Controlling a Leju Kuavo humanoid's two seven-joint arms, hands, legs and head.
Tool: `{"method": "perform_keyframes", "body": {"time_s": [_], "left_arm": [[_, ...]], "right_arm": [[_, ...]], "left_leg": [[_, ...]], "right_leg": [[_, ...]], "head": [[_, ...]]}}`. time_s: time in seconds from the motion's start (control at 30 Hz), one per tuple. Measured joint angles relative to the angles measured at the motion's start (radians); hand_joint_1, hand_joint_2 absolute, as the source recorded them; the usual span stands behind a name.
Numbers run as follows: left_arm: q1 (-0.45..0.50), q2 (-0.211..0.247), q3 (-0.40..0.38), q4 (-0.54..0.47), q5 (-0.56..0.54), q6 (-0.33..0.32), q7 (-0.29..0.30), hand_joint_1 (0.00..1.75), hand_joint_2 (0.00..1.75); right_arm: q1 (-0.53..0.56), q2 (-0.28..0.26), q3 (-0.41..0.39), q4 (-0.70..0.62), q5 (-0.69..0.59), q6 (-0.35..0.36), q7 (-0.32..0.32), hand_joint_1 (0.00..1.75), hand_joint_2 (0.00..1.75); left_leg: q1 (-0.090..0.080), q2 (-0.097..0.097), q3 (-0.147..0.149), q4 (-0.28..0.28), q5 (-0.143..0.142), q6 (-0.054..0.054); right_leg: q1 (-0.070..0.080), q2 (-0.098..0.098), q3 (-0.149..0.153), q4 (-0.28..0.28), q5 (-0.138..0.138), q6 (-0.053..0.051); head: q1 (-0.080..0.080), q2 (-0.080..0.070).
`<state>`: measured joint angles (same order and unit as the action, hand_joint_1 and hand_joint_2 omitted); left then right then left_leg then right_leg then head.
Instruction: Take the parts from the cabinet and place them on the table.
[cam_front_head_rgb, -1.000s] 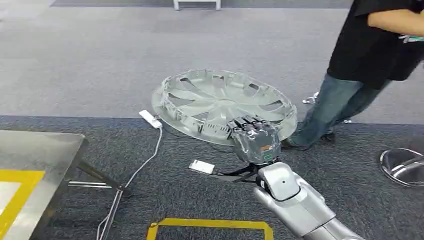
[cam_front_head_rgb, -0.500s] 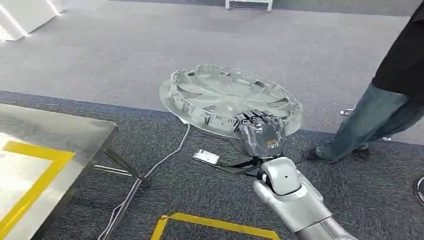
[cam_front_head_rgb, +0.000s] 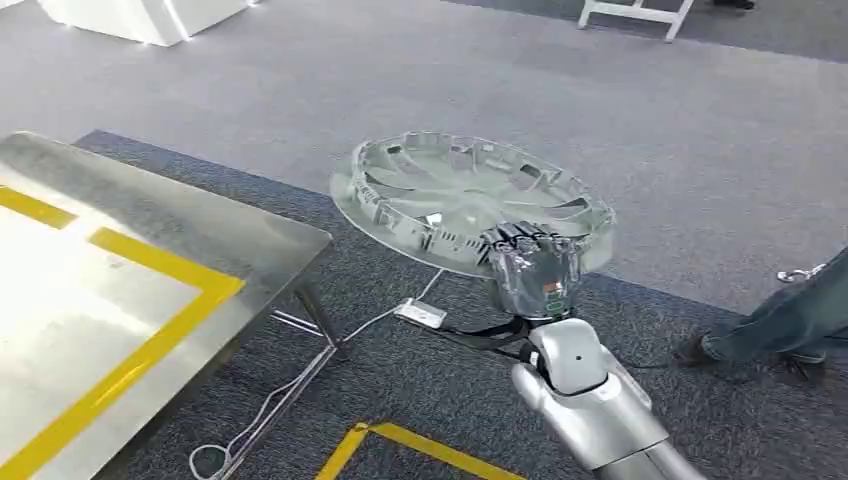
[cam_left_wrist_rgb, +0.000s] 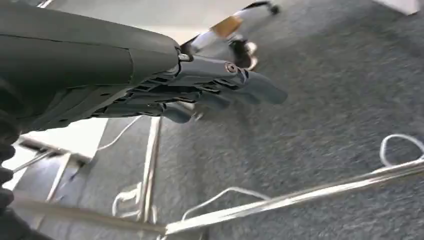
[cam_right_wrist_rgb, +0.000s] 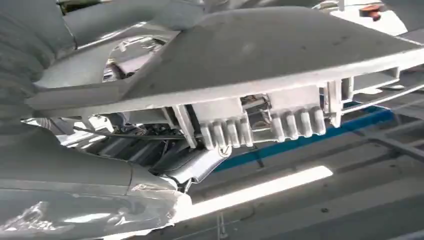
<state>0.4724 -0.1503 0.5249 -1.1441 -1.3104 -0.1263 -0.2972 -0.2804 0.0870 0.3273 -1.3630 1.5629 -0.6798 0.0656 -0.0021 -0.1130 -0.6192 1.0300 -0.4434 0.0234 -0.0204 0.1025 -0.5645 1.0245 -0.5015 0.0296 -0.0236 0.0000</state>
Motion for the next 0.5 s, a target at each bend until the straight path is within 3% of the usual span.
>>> {"method": "perform_keyframes", "body": {"time_s": [0.1, 0.13, 0.17, 0.2, 0.23, 0.27, 0.3, 0.33, 0.37, 0.43, 0.47, 0.5], "left_arm": [[0.001, -0.024, 0.030, -0.013, -0.019, -0.018, 0.000, 0.00, 1.75], [0.000, -0.031, 0.043, -0.018, -0.027, -0.022, -0.001, 0.00, 1.75], [-0.001, -0.043, 0.054, -0.020, -0.030, -0.026, -0.002, 0.00, 1.75], [-0.004, -0.045, 0.063, -0.024, -0.033, -0.027, -0.002, 0.00, 1.75], [-0.010, -0.047, 0.069, -0.027, -0.038, -0.027, -0.002, 0.00, 1.75], [-0.014, -0.051, 0.075, -0.028, -0.039, -0.029, -0.002, 0.00, 1.75], [-0.016, -0.055, 0.080, -0.030, -0.039, -0.029, -0.003, 0.00, 1.75], [-0.016, -0.058, 0.084, -0.030, -0.039, -0.030, -0.003, 0.00, 1.75], [-0.016, -0.060, 0.087, -0.030, -0.040, -0.032, -0.003, 0.00, 1.75], [-0.022, -0.068, 0.105, -0.034, -0.046, -0.038, -0.002, 0.00, 1.75], [-0.028, -0.076, 0.121, -0.039, -0.053, -0.047, 0.000, 0.00, 1.75], [-0.039, -0.089, 0.138, -0.043, -0.061, -0.058, 0.004, 0.00, 1.75]], "right_arm": [[0.003, -0.002, -0.001, -0.007, 0.002, 0.000, 0.018, 1.75, 1.75], [0.004, -0.002, -0.001, -0.008, 0.002, 0.000, 0.025, 1.75, 1.75], [0.005, -0.003, -0.001, -0.009, 0.003, 0.000, 0.031, 1.75, 1.75], [0.005, -0.003, -0.002, -0.011, 0.002, 0.000, 0.037, 1.75, 1.75], [0.005, -0.006, -0.003, -0.014, 0.003, 0.000, 0.038, 1.75, 1.75], [0.004, -0.008, -0.003, -0.014, 0.003, 0.000, 0.039, 1.75, 1.75], [0.005, -0.009, -0.003, -0.014, 0.003, 0.000, 0.039, 1.75, 1.75], [0.007, -0.010, -0.003, -0.014, 0.003, 0.000, 0.039, 1.75, 1.75], [0.009, -0.010, -0.003, -0.014, 0.003, 0.000, 0.040, 1.75, 1.75], [0.009, -0.013, -0.003, -0.014, 0.003, 0.000, 0.061, 1.75, 1.75], [0.008, -0.018, -0.003, -0.015, 0.003, 0.000, 0.081, 1.75, 1.75], [0.008, -0.027, -0.001, -0.018, 0.003, 0.000, 0.102, 1.75, 1.75]], "left_leg": [[0.012, -0.034, -0.014, -0.008, 0.012, -0.022], [0.011, -0.026, -0.015, -0.003, 0.006, -0.026], [0.004, 0.032, -0.023, 0.016, -0.009, -0.033], [0.005, 0.070, -0.048, 0.066, -0.040, -0.038], [0.008, 0.093, -0.085, 0.145, -0.080, -0.044], [0.011, 0.102, -0.126, 0.230, -0.115, -0.048], [0.015, 0.104, -0.155, 0.291, -0.131, -0.052], [0.019, 0.105, -0.157, 0.295, -0.120, -0.055], [0.021, 0.107, -0.137, 0.258, -0.090, -0.056], [0.021, 0.128, -0.047, 0.097, -0.009, -0.052], [0.015, 0.184, 0.000, 0.013, 0.009, -0.046], [-0.001, 0.203, 0.008, -0.005, -0.007, -0.039]], "right_leg": [[0.010, -0.030, 0.007, -0.009, -0.006, -0.006], [-0.001, -0.046, 0.014, -0.021, 0.000, -0.014], [0.000, -0.060, 0.019, -0.025, 0.000, -0.019], [0.001, -0.074, 0.022, -0.026, -0.001, -0.024], [0.001, -0.091, 0.024, -0.025, -0.003, -0.027], [0.001, -0.107, 0.025, -0.025, -0.005, -0.028], [0.001, -0.123, 0.026, -0.025, -0.007, -0.028], [0.001, -0.136, 0.028, -0.025, -0.009, -0.026], [0.001, -0.149, 0.030, -0.025, -0.011, -0.023], [0.001, -0.173, 0.040, -0.025, -0.018, -0.017], [0.004, -0.185, 0.047, -0.025, -0.023, -0.011], [0.012, -0.197, 0.046, -0.022, -0.029, -0.002]], "head": [[0.002, 0.000], [0.002, 0.000], [-0.002, 0.000], [-0.005, 0.000], [-0.004, 0.000], [-0.005, 0.000], [-0.005, 0.000], [-0.005, 0.000], [-0.005, 0.000], [-0.005, 0.000], [-0.006, 0.000], [-0.008, 0.000]]}}
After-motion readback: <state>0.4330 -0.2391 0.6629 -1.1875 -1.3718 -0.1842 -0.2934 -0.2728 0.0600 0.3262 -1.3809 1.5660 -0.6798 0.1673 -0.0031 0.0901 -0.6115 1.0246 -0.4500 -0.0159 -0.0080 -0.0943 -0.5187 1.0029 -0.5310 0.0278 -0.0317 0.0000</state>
